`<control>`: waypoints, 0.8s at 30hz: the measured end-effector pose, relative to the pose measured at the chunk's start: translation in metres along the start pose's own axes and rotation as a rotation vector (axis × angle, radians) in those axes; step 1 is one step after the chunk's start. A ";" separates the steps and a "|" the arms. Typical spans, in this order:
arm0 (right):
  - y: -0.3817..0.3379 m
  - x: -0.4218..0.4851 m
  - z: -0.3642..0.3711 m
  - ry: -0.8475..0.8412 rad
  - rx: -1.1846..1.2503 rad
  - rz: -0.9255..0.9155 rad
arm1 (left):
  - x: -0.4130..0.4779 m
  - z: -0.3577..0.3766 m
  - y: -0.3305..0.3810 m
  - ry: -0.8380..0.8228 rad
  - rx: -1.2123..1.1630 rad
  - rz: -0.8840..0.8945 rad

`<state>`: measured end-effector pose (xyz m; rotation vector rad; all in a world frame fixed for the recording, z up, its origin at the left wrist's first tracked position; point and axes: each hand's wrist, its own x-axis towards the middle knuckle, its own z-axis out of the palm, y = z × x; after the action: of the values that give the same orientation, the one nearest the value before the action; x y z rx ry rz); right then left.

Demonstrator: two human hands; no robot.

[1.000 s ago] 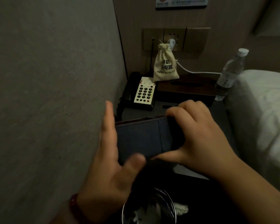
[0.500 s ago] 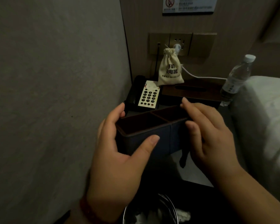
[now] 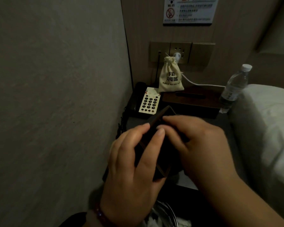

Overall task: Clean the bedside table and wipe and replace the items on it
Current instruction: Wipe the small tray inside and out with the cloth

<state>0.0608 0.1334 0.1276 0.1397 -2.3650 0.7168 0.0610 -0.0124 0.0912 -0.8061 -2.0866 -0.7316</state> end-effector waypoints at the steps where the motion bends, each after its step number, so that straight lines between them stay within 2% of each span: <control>1: -0.003 -0.001 0.003 -0.023 -0.033 0.003 | -0.001 0.000 -0.001 0.011 0.009 0.023; 7: -0.011 -0.003 0.009 -0.066 -0.033 0.058 | -0.008 0.002 0.003 0.047 0.025 -0.006; 10: -0.004 -0.003 0.004 -0.059 0.021 0.066 | -0.014 0.001 0.004 0.003 -0.043 0.004; 14: 0.009 0.003 -0.011 -0.165 0.031 -0.126 | -0.006 -0.022 -0.015 -0.170 -0.304 -0.059; 16: 0.012 0.004 -0.015 -0.220 0.004 -0.272 | 0.011 -0.034 -0.033 -0.268 -0.270 -0.099; 18: 0.012 0.002 -0.014 -0.263 -0.007 -0.371 | 0.031 -0.041 -0.048 -0.364 -0.209 -0.064; 21: 0.010 -0.004 -0.009 -0.311 0.051 -0.459 | 0.054 -0.040 -0.056 -0.530 -0.144 0.056; 24: 0.010 -0.007 -0.008 -0.370 0.149 -0.511 | 0.066 -0.037 -0.057 -0.681 -0.219 0.029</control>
<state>0.0674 0.1455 0.1236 0.9752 -2.4517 0.6504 0.0022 -0.0558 0.1513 -1.3477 -2.6063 -0.7450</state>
